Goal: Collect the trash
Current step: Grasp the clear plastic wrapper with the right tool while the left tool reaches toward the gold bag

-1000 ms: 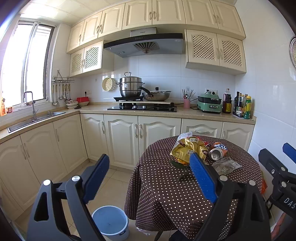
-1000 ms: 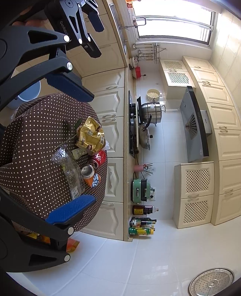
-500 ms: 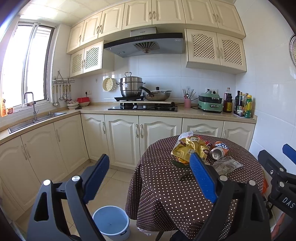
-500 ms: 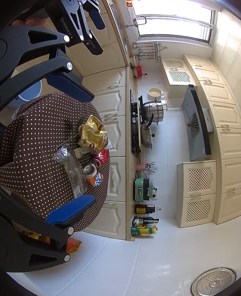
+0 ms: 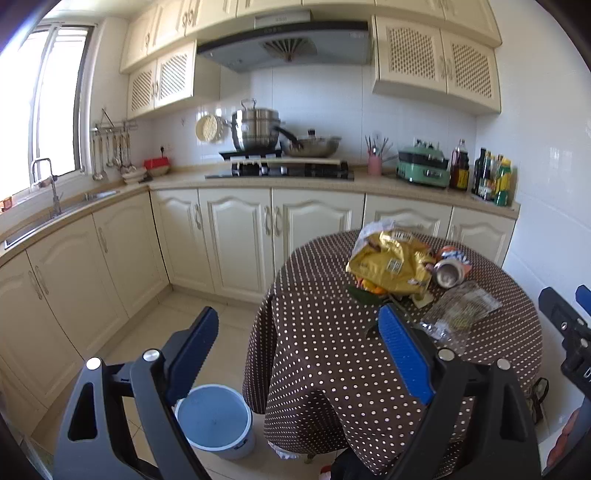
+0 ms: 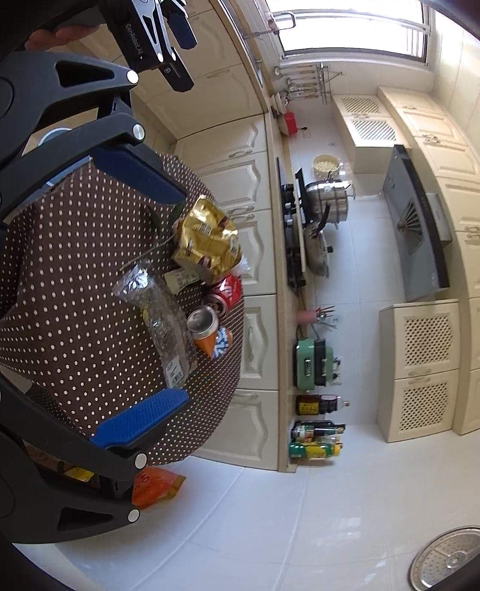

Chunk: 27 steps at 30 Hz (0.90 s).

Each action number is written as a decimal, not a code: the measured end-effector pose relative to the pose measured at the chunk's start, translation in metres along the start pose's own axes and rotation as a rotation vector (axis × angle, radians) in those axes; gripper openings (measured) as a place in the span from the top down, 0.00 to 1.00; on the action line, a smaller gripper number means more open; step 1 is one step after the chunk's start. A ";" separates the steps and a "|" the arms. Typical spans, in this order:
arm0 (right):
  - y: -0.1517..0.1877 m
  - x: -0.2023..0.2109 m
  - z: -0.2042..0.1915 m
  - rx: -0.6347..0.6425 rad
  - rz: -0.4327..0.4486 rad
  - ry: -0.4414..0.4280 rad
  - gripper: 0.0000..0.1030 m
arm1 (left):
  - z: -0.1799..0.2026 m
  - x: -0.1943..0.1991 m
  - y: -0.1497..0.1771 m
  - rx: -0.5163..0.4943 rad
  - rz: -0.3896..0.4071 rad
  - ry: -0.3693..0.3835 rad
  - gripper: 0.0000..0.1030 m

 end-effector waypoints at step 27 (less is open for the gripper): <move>0.067 -0.200 0.020 -0.201 -0.495 0.003 0.70 | -0.012 -0.192 -0.012 0.220 -0.234 0.175 0.16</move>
Point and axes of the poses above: each gripper's, at about its wrist camera, not at the fingertips, and x roughly against the way its jaws point, z to its right, y to its underside, the point moved 9 cm from there along -x, roughly the way its jaws point, and after that the axes turned 12 degrees about y, right-handed, at the moved point
